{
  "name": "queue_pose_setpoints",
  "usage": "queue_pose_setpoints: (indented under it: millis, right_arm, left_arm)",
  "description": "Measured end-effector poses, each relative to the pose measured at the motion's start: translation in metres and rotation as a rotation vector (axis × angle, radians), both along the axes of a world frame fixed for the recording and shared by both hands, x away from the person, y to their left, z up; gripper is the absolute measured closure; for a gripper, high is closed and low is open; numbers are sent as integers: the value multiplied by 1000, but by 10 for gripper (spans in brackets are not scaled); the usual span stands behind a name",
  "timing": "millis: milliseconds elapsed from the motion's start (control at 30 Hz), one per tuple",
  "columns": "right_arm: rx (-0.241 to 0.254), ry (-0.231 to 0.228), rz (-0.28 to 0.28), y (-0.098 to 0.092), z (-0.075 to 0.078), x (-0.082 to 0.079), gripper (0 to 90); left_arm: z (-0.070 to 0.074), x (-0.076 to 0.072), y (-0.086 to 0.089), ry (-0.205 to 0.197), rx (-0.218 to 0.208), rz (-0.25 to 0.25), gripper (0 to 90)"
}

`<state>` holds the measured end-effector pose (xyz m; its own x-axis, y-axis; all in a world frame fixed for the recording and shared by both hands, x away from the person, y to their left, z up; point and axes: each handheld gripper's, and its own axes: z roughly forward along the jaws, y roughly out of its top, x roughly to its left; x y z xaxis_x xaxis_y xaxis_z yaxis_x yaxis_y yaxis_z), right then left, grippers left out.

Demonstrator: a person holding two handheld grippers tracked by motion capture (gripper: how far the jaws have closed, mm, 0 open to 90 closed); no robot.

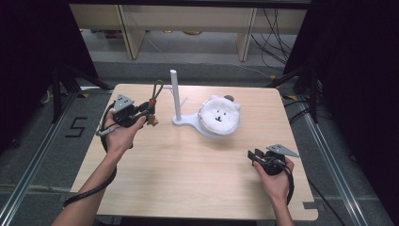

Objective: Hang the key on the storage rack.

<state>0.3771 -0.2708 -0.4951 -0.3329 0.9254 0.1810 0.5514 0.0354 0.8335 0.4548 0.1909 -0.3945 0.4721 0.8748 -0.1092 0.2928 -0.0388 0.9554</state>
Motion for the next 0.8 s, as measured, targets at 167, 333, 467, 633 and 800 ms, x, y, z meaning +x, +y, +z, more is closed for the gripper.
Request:
queue_pose_setpoints:
  millis: [167, 333, 467, 633, 800]
  right_arm:
    - [43, 30, -17, 3, 1, -3, 627]
    - [40, 30, -19, 4, 0, -3, 621]
    - [29, 41, -25, 3, 2, -4, 620]
    - [21, -5, 5, 0, 0, -1, 619]
    - [10, 10, -6, 1, 1, -3, 619]
  left_arm:
    - [1, 3, -3, -1, 2, 0, 692]
    - [1, 7, -5, 1, 7, 1, 692]
    - [0, 10, -7, 5, 4, 2, 692]
    - [-1, 13, -8, 10, 5, -1, 692]
    - [-3, 16, -9, 20, 6, 3, 691]
